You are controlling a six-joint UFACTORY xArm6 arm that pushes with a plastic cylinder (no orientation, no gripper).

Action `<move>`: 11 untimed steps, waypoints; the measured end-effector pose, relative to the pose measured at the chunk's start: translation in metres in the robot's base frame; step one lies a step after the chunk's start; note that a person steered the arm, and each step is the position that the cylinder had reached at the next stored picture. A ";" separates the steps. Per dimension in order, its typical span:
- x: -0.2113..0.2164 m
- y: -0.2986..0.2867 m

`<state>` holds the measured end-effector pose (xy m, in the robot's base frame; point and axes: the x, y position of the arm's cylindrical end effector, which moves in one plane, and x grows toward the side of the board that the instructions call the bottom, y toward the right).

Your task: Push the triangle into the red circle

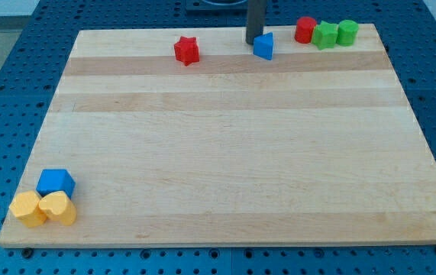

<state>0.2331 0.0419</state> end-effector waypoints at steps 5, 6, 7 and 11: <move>0.019 0.044; 0.013 0.063; 0.013 0.070; -0.018 0.005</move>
